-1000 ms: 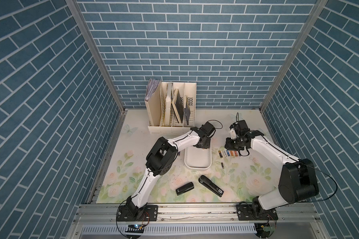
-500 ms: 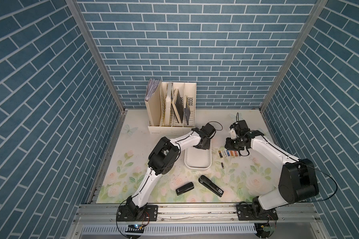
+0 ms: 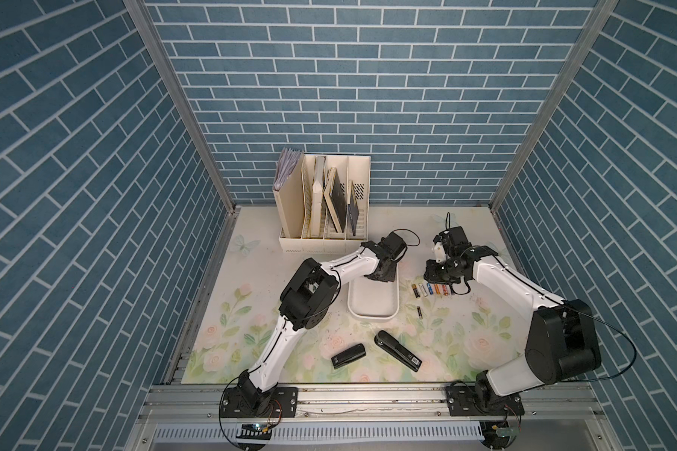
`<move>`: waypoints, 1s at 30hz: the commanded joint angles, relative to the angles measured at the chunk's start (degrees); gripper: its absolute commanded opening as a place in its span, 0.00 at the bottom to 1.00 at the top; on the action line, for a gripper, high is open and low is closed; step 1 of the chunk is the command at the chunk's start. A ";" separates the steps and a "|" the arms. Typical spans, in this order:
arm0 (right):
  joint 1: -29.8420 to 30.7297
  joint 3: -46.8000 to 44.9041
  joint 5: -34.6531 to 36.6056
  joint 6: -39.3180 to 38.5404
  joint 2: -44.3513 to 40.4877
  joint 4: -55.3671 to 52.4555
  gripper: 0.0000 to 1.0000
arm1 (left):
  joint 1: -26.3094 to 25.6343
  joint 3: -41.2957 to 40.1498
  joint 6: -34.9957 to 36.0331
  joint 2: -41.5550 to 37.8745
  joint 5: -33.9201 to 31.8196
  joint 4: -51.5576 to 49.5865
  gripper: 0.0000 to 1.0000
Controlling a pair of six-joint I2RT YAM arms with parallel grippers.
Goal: Take the batteries out of the storage box
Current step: Pick up the battery from the storage box.
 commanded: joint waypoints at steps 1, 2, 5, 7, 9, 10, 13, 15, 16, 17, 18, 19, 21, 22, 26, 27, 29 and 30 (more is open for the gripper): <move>-0.38 0.08 -0.13 -1.47 0.29 -1.11 0.31 | 0.01 0.09 0.39 -1.18 -0.96 -2.59 0.18; -0.40 0.05 -0.28 -1.47 0.24 -1.00 0.31 | 0.01 -0.08 0.33 -1.83 -0.75 -2.64 0.18; -0.37 0.38 -0.41 -1.48 0.41 -0.83 0.31 | 0.03 -0.81 0.08 -3.79 -0.06 -2.38 0.18; -0.38 0.62 -0.57 -1.47 0.62 -0.69 0.31 | 0.03 -1.31 -0.08 -4.86 0.27 -2.46 0.18; -0.37 0.89 -0.78 -1.47 0.81 -0.57 0.31 | 0.09 -2.00 -0.27 -6.03 0.49 -2.56 0.18; -0.37 1.00 -0.92 -1.47 0.89 -0.56 0.31 | 0.10 -2.59 -0.56 -6.71 0.53 -2.36 0.18; -0.35 1.32 -1.45 -1.47 1.21 -0.27 0.31 | 0.10 -4.89 -1.22 -8.98 0.76 -1.53 0.18; -0.29 1.47 -1.70 -1.47 1.35 -0.03 0.31 | 0.08 -6.02 -1.55 -10.10 0.85 -1.15 0.18; -0.31 1.62 -1.91 -1.47 1.29 -0.09 0.31 | 0.10 -6.59 -1.68 -10.69 0.92 -1.06 0.18; -0.29 1.80 -1.98 -1.47 1.31 0.00 0.31 | 0.09 -6.96 -1.77 -11.22 0.93 -1.06 0.18; -0.29 2.13 -2.11 -1.47 1.39 0.00 0.31 | 0.10 -7.51 -1.86 -11.85 0.85 -1.08 0.18; -0.28 2.45 -2.28 -1.47 1.56 0.03 0.31 | 0.10 -8.12 -1.95 -12.56 0.80 -1.06 0.18; -0.20 3.32 -2.53 -1.47 1.81 -0.07 0.31 | 0.27 -9.54 -2.12 -13.83 0.82 -0.97 0.18; -0.20 3.84 -2.63 -1.47 2.14 -0.09 0.31 | 0.38 -10.34 -2.26 -14.66 0.76 -0.89 0.18; -0.03 5.64 -3.05 -1.65 3.29 0.00 0.31 | 1.23 -13.87 -2.87 -17.91 0.41 -0.60 0.18; -0.04 5.97 -3.14 -1.69 3.64 0.11 0.31 | 1.39 -14.89 -3.00 -19.09 0.07 -0.53 0.18; 0.14 6.59 -3.28 -1.73 4.21 0.22 0.31 | 1.75 -16.62 -3.42 -21.22 -0.36 -0.71 0.18; 0.22 6.73 -3.37 -1.73 4.40 0.28 0.31 | 1.94 -17.42 -3.52 -22.10 -0.54 -0.71 0.18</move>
